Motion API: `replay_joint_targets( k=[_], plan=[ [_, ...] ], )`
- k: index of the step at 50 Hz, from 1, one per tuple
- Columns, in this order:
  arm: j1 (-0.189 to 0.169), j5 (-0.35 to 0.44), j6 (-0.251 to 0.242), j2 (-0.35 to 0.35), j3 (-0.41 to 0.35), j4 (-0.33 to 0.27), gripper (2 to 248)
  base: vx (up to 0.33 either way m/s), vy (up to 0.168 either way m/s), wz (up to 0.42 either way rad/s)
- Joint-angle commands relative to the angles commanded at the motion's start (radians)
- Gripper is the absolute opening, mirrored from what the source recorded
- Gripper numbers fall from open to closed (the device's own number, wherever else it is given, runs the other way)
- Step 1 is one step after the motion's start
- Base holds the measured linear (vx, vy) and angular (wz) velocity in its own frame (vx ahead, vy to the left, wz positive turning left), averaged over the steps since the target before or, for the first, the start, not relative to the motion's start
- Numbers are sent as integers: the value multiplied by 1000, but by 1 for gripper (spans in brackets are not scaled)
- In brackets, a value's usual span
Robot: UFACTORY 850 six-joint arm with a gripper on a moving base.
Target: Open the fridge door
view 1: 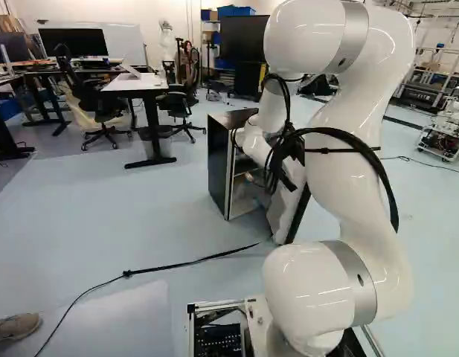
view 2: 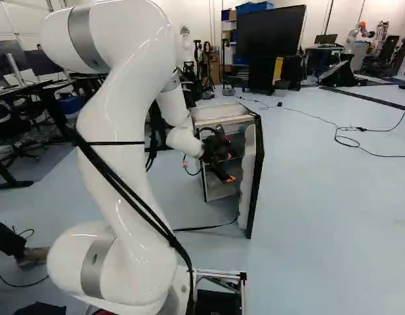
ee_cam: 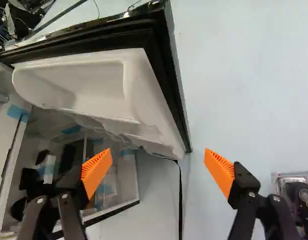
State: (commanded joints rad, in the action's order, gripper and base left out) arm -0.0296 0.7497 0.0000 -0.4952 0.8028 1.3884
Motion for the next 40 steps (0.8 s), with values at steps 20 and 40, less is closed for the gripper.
replay_joint_targets(
  k=[20,40],
  plan=[
    [-46,95,0,-17,26,0,247,0,0,0],
    [-105,199,0,-41,64,0,247,0,0,0]
  ],
)
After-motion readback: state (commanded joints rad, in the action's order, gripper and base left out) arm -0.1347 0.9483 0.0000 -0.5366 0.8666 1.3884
